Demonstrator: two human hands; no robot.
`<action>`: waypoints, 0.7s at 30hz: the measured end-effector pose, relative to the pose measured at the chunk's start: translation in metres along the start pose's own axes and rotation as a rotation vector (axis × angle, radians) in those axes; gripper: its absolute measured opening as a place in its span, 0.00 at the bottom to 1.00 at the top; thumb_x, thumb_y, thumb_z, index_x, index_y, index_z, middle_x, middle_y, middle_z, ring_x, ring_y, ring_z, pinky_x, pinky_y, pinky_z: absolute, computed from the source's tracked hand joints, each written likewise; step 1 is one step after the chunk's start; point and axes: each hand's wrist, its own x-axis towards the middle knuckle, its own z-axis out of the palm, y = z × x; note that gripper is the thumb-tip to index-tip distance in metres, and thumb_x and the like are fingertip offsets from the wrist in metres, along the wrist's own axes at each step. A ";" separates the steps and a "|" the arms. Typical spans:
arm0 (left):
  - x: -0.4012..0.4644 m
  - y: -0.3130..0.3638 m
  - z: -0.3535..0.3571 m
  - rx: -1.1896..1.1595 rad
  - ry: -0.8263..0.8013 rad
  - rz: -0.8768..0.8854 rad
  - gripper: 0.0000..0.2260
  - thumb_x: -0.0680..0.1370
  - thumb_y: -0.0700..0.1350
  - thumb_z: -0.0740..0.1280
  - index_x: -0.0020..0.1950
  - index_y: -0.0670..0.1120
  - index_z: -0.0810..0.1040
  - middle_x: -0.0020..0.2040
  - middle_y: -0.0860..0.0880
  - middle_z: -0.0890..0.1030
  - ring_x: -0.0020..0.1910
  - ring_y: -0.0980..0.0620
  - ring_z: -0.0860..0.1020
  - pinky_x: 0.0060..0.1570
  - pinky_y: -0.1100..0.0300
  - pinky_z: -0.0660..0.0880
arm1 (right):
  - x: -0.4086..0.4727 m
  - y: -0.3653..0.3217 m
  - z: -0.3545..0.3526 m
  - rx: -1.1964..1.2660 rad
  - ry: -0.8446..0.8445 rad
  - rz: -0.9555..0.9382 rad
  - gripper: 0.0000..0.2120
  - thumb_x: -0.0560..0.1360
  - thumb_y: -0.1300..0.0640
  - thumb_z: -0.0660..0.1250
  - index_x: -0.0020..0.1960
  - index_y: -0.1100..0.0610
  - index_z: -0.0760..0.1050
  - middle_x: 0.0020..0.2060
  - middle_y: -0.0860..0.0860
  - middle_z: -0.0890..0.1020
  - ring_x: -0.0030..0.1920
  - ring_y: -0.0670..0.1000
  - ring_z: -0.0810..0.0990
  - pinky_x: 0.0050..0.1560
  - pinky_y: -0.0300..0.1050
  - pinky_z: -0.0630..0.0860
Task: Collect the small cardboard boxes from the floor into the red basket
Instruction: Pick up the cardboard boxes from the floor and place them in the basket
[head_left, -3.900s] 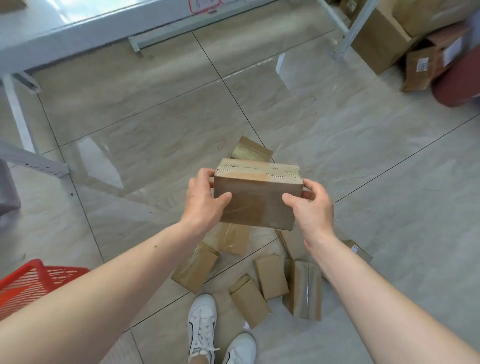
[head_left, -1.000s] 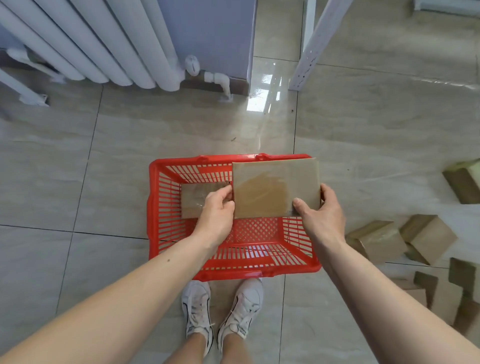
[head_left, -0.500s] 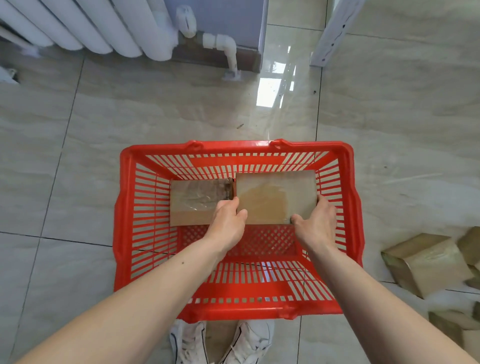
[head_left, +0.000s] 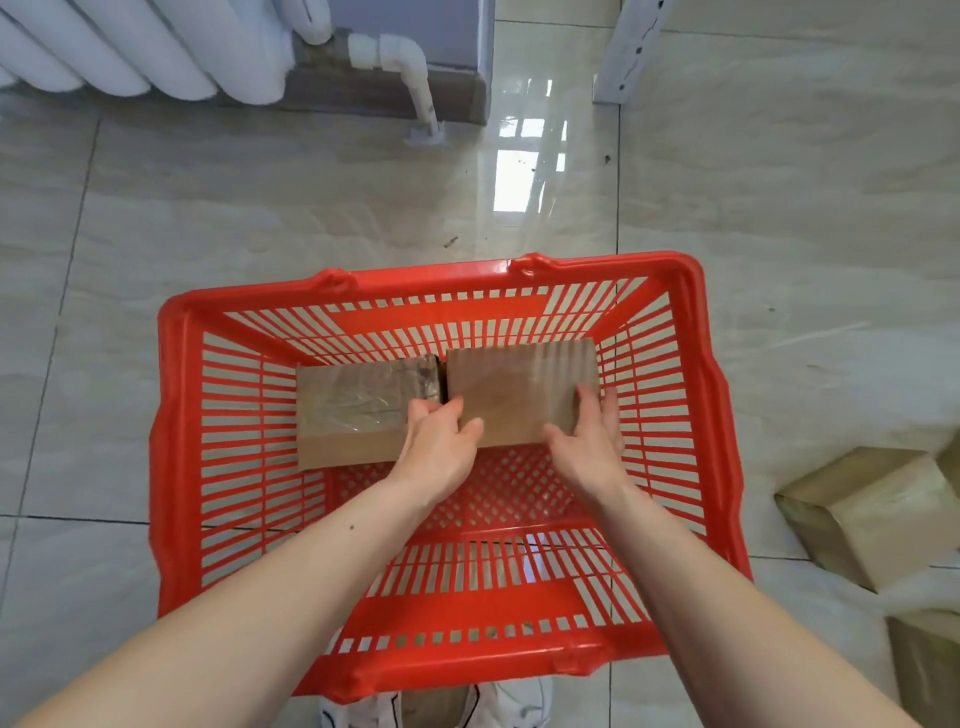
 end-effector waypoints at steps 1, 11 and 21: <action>-0.005 0.003 -0.002 -0.005 0.005 0.005 0.25 0.82 0.51 0.57 0.78 0.45 0.60 0.74 0.46 0.58 0.71 0.47 0.66 0.71 0.55 0.59 | -0.005 -0.001 -0.003 0.014 0.003 -0.004 0.32 0.81 0.55 0.63 0.80 0.51 0.51 0.81 0.52 0.44 0.81 0.59 0.47 0.78 0.58 0.50; -0.101 0.075 -0.029 -0.029 0.079 0.092 0.30 0.81 0.58 0.56 0.79 0.46 0.56 0.79 0.48 0.54 0.75 0.49 0.62 0.74 0.51 0.59 | -0.118 -0.036 -0.084 0.191 -0.018 -0.049 0.32 0.79 0.54 0.64 0.79 0.58 0.54 0.78 0.54 0.57 0.78 0.54 0.58 0.78 0.54 0.59; -0.225 0.170 -0.011 0.007 -0.045 0.279 0.27 0.80 0.58 0.59 0.76 0.48 0.63 0.73 0.47 0.61 0.71 0.49 0.68 0.73 0.51 0.62 | -0.242 -0.027 -0.204 0.403 0.161 0.071 0.33 0.76 0.53 0.68 0.77 0.59 0.60 0.73 0.55 0.67 0.72 0.54 0.69 0.73 0.48 0.65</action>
